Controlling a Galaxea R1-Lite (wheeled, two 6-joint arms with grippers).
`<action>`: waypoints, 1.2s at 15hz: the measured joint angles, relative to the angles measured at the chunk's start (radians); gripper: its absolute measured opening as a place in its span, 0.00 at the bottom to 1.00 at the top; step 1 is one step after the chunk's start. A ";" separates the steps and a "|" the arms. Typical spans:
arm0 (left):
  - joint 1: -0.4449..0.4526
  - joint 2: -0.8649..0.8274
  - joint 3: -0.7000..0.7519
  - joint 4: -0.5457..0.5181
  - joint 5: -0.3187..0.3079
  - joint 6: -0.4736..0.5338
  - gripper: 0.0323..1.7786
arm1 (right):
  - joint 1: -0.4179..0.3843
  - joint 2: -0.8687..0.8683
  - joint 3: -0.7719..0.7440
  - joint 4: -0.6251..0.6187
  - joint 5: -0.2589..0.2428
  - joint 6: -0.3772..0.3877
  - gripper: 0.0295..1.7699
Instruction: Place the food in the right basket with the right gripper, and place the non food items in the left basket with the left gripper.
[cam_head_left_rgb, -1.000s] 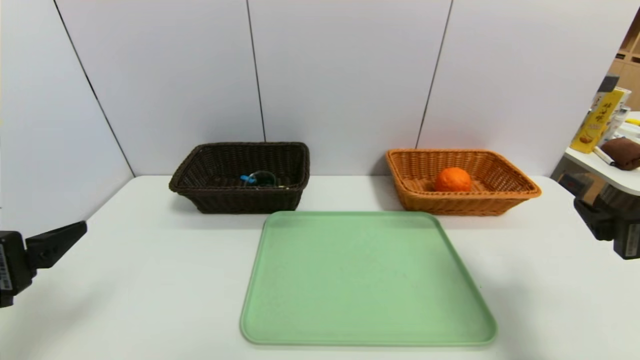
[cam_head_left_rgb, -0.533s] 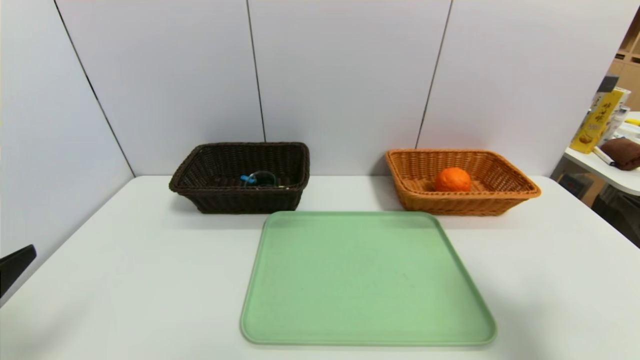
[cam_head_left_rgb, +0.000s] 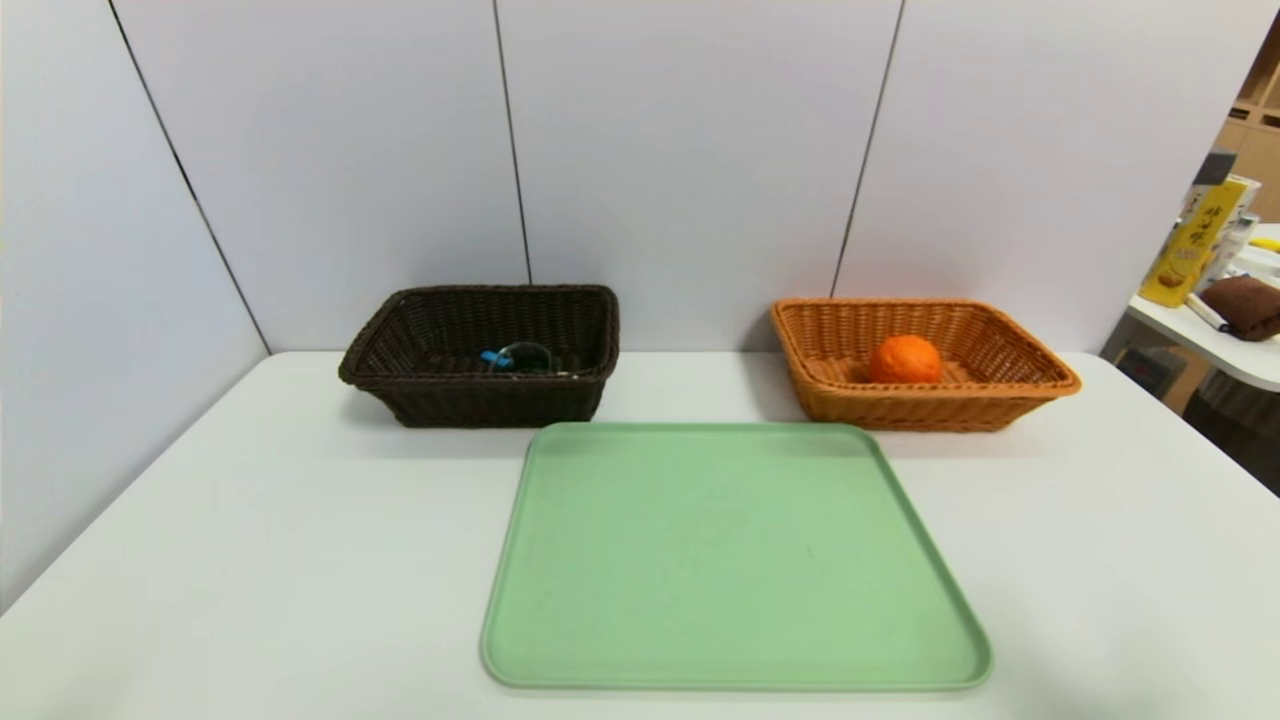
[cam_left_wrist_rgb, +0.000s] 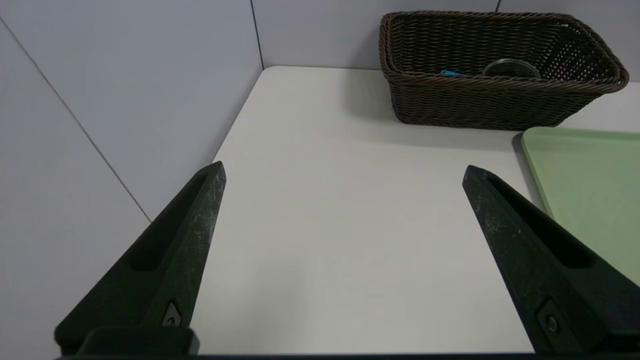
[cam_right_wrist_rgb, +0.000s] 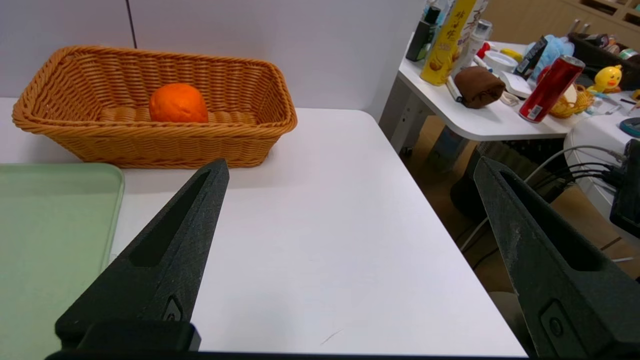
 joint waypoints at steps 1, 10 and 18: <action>0.003 -0.018 0.003 0.001 0.000 -0.002 0.95 | 0.000 -0.019 0.010 0.001 0.000 -0.001 0.96; 0.036 -0.180 0.121 0.003 -0.037 0.003 0.95 | 0.012 -0.180 0.111 0.071 0.024 0.000 0.96; 0.063 -0.265 0.189 0.000 -0.079 0.003 0.95 | 0.014 -0.287 0.203 0.074 0.027 0.007 0.96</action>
